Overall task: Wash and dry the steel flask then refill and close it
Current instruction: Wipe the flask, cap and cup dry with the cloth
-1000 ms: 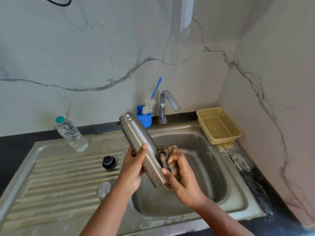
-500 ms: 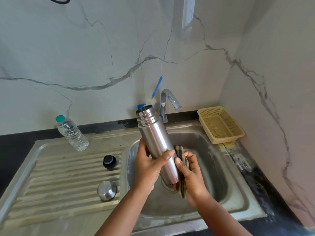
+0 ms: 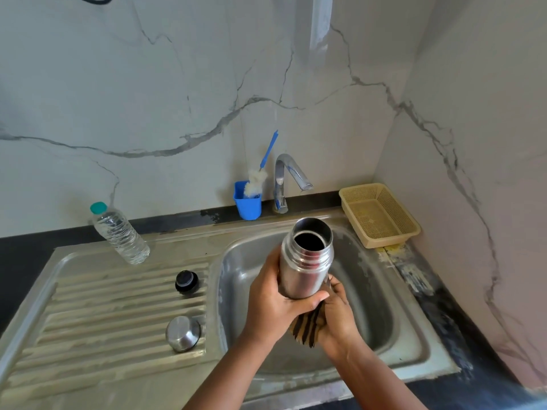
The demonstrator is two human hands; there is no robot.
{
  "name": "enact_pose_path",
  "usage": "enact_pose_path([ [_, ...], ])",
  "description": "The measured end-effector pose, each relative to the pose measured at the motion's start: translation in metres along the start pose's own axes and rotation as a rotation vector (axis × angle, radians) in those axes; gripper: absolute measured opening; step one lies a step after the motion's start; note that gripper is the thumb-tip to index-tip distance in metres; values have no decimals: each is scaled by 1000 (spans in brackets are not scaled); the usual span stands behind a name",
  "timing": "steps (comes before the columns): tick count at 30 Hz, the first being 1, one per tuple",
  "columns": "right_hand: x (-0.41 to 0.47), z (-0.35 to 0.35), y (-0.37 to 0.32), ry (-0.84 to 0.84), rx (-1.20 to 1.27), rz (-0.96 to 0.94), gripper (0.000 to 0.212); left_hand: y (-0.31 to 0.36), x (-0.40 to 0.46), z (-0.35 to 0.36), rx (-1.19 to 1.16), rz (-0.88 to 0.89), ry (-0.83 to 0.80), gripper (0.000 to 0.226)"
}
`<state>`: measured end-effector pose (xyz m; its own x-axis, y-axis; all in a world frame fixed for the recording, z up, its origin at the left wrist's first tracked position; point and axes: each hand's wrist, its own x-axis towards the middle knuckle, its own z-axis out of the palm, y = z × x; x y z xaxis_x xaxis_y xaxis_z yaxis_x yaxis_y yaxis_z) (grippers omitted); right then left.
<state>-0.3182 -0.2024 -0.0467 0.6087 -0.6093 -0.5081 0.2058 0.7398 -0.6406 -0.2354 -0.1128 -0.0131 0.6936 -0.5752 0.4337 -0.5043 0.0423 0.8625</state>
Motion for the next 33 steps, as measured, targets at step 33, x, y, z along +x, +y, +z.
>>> enact_pose_path([
  [33, 22, -16, 64, 363, -206, 3, 43, -142, -34, -232, 185, -439, 471, 77],
])
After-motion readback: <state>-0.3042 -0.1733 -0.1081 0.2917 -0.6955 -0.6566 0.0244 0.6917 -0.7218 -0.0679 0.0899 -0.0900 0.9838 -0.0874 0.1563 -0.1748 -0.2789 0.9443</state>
